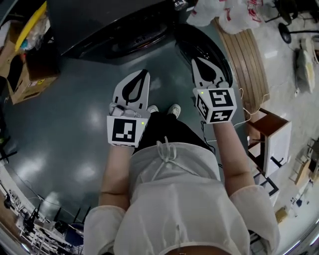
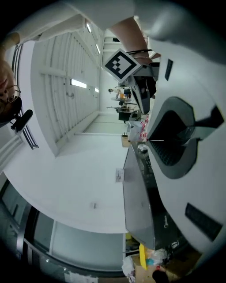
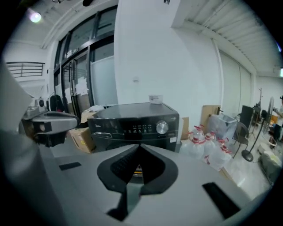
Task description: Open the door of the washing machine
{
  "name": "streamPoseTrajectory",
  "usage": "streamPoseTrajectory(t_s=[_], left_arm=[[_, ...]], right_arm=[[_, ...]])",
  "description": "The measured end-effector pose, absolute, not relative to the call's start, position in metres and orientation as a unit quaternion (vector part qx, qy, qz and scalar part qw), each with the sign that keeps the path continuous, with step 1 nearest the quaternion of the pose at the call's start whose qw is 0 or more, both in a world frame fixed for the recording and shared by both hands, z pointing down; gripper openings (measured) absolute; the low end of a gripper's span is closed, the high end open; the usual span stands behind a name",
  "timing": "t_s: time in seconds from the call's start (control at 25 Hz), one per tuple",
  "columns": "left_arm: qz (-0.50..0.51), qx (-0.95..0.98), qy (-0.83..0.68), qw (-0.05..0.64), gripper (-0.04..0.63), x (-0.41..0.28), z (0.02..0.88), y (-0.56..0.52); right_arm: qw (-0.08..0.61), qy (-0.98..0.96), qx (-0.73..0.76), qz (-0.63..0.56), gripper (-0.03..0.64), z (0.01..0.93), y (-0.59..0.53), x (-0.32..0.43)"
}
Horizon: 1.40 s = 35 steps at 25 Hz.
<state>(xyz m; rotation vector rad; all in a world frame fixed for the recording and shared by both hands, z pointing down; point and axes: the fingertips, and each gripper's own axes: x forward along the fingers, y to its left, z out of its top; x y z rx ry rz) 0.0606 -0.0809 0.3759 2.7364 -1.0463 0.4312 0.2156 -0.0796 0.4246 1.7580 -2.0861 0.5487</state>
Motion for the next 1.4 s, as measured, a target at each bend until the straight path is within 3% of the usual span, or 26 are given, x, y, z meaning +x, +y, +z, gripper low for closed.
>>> streamPoseTrajectory(t_s=[0.44,0.72,1.4], left_arm=[[0.112,0.881,-0.458,0.048,0.021,-0.109,0.307,-0.104],[0.071,0.870,-0.488,0.012,0.021,-0.172,0.251,-0.095],[0.030,0.864,-0.501,-0.038,0.021,-0.206,0.170,-0.087]], right_arm=[[0.137,-0.822,0.538,0.127,0.006,0.334,-0.123,0.064],[0.113,-0.840,0.521,0.105,0.006,0.290,-0.125,0.013],[0.066,-0.862,0.503,-0.003,0.005,0.190,-0.121,-0.022]])
